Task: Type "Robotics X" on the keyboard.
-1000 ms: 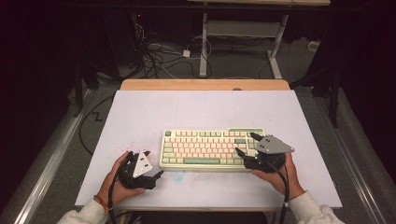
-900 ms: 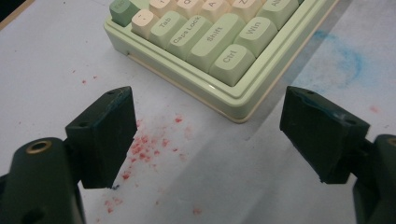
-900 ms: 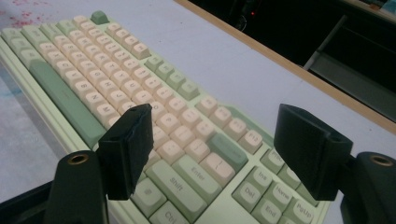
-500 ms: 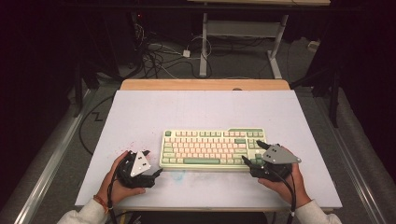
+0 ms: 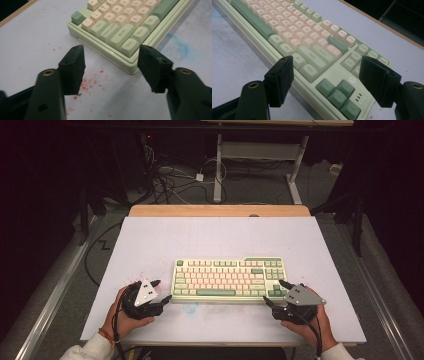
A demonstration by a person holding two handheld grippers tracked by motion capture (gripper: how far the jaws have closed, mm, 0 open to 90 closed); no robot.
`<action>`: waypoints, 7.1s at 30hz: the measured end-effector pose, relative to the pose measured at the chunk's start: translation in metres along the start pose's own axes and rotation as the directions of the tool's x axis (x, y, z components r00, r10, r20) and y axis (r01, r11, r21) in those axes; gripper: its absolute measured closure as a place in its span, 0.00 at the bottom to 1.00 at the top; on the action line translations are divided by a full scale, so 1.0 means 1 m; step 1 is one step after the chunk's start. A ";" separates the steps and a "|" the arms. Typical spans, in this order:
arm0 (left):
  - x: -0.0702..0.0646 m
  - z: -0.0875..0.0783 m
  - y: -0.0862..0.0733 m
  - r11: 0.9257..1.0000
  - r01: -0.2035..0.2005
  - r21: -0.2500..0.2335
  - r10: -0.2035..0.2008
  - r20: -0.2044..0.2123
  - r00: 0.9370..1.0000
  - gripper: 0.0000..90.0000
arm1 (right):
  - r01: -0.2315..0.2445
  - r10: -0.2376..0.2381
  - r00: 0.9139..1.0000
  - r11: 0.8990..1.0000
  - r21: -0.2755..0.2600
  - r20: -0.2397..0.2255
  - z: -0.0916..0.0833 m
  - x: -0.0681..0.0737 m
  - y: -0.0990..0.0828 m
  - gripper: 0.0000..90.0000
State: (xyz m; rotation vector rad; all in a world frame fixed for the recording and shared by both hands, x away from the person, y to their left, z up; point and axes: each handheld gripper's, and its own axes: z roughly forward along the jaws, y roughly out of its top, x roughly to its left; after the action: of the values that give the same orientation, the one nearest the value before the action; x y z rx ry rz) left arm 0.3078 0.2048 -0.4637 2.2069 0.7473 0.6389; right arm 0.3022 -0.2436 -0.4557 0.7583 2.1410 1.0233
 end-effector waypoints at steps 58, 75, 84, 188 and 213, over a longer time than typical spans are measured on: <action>-0.021 0.073 0.093 0.985 -0.151 0.079 0.123 0.280 0.952 0.97 | 0.020 -0.019 1.000 0.999 0.030 -0.022 0.004 0.004 -0.004 0.32; -0.024 0.084 0.095 0.980 -0.166 0.114 0.130 0.272 0.953 0.97 | 0.023 -0.021 0.999 0.999 0.036 -0.030 0.004 0.003 -0.005 0.32; -0.026 0.086 0.094 0.973 -0.190 0.133 0.150 0.262 0.953 0.96 | 0.031 -0.030 0.999 0.999 0.040 -0.034 0.005 0.004 -0.005 0.32; 0.004 0.049 0.062 0.996 -0.039 0.080 0.023 0.188 0.982 0.96 | 0.035 -0.033 0.998 0.999 0.041 -0.053 0.005 0.009 -0.002 0.31; -0.002 0.078 0.080 0.987 -0.085 0.134 0.058 0.194 0.979 0.96 | 0.041 -0.038 0.997 0.998 0.049 -0.063 0.006 0.009 -0.003 0.31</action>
State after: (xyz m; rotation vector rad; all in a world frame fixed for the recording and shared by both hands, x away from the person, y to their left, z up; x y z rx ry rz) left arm 0.3805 0.1211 -0.4529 2.3941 0.6334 0.4123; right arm 0.3007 -0.2366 -0.4641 0.7139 2.2332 0.9879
